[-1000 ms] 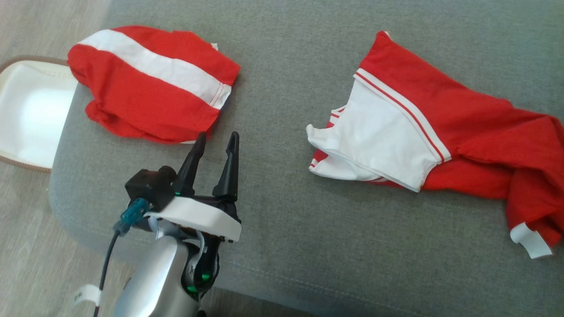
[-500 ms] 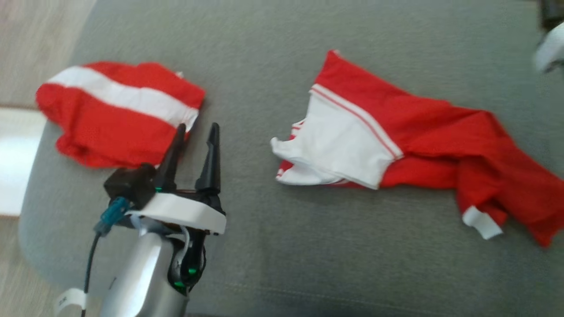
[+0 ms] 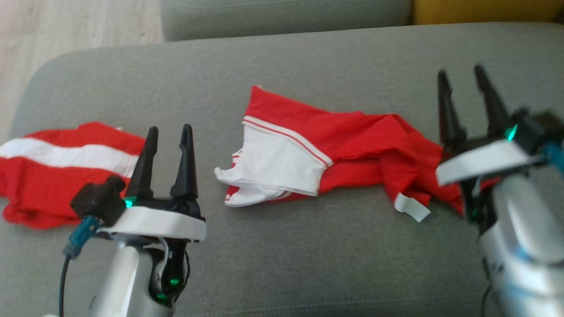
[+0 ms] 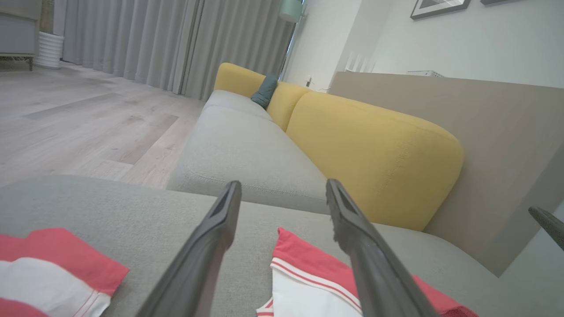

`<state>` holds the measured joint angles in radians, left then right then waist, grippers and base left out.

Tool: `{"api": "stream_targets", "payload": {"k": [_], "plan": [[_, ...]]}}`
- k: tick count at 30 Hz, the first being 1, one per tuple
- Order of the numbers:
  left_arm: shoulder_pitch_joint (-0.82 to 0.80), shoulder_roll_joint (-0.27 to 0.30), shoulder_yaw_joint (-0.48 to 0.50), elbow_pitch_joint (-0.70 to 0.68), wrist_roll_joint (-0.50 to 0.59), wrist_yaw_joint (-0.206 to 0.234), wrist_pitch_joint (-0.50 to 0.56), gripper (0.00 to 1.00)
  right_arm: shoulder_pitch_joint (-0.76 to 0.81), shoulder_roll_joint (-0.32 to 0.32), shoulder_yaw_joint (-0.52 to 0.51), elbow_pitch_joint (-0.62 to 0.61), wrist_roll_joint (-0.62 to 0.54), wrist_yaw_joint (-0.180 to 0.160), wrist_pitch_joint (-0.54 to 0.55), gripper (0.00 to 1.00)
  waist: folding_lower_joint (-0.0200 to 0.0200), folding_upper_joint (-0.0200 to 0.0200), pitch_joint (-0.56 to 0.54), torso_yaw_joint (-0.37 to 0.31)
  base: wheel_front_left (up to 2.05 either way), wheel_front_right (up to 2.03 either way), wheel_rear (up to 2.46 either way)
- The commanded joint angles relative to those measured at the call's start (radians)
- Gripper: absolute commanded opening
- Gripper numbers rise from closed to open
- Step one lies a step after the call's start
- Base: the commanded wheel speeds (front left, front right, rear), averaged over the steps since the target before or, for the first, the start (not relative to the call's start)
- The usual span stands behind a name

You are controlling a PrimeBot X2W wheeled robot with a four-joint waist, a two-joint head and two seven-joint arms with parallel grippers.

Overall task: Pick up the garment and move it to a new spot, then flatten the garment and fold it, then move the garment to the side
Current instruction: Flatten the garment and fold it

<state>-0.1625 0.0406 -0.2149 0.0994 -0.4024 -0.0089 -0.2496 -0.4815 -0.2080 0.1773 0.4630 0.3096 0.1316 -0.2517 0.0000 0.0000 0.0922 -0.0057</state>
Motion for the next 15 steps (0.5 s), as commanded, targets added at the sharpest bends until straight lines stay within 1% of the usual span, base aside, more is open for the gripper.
{"api": "stream_targets", "payload": {"k": [1, 5, 6, 11, 15], "plan": [[-0.007, 0.010, 0.037, -0.042, 0.016, -0.005, -0.012, 1.00, 0.026, 0.036, -0.009, -0.076, -0.020, -0.001, -0.010, 1.00, 0.0000, 0.0000, -0.018, -0.030, 0.00, 0.00, 0.00], [0.005, 0.010, 0.035, -0.047, 0.019, -0.009, -0.012, 1.00, 0.167, 0.099, -0.047, -0.172, -0.060, -0.001, -0.010, 1.00, 0.0000, 0.0000, -0.029, -0.040, 0.00, 0.00, 0.00], [0.005, 0.010, 0.035, -0.047, 0.019, -0.009, -0.012, 1.00, 0.167, 0.099, -0.047, -0.172, -0.060, -0.001, -0.010, 1.00, 0.0000, 0.0000, -0.029, -0.040, 0.00, 0.00, 0.00], [0.028, 0.010, 0.017, -0.031, 0.016, -0.014, -0.012, 1.00, 0.309, 0.141, -0.074, -0.231, -0.084, -0.001, -0.010, 1.00, 0.0000, 0.0000, -0.035, -0.046, 0.00, 0.00, 0.00], [0.041, 0.010, 0.004, -0.005, 0.013, -0.012, -0.012, 1.00, 0.360, 0.153, -0.088, -0.248, -0.098, -0.001, -0.010, 1.00, 0.0000, 0.0000, -0.031, -0.045, 0.00, 0.00, 0.00]]}}
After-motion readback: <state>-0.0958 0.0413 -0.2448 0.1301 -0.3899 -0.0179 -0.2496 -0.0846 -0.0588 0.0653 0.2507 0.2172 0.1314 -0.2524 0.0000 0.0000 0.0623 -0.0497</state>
